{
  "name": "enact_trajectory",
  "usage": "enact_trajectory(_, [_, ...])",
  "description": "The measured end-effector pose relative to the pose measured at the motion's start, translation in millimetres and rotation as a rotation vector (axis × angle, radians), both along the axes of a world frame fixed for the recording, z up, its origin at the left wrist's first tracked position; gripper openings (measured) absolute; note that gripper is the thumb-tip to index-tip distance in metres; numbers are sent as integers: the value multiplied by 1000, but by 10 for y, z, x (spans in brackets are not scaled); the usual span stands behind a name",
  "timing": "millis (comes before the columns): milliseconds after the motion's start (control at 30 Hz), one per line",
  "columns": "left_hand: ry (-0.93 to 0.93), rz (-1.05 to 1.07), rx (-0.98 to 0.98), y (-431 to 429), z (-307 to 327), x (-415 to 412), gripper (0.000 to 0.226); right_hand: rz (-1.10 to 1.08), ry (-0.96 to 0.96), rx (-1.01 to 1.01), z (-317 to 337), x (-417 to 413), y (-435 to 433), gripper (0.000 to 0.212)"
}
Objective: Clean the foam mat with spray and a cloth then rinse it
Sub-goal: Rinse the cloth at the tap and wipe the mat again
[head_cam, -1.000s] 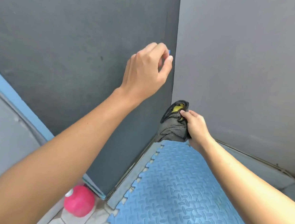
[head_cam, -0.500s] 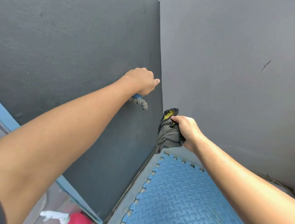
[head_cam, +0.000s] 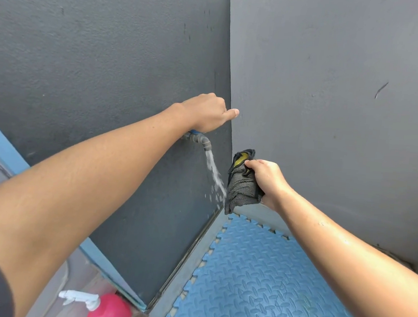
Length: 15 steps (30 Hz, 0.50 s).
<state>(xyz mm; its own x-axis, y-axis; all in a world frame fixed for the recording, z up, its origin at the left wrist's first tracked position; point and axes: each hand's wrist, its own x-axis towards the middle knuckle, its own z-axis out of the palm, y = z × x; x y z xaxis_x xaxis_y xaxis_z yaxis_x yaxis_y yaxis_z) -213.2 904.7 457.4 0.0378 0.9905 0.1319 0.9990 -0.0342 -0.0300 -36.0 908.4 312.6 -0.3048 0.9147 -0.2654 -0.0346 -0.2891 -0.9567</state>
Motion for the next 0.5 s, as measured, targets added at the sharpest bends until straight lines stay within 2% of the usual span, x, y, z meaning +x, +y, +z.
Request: enact_trajectory(500, [-105,44,-45,-12,7,6,63,-13,-22,31,-62,-39,4,30])
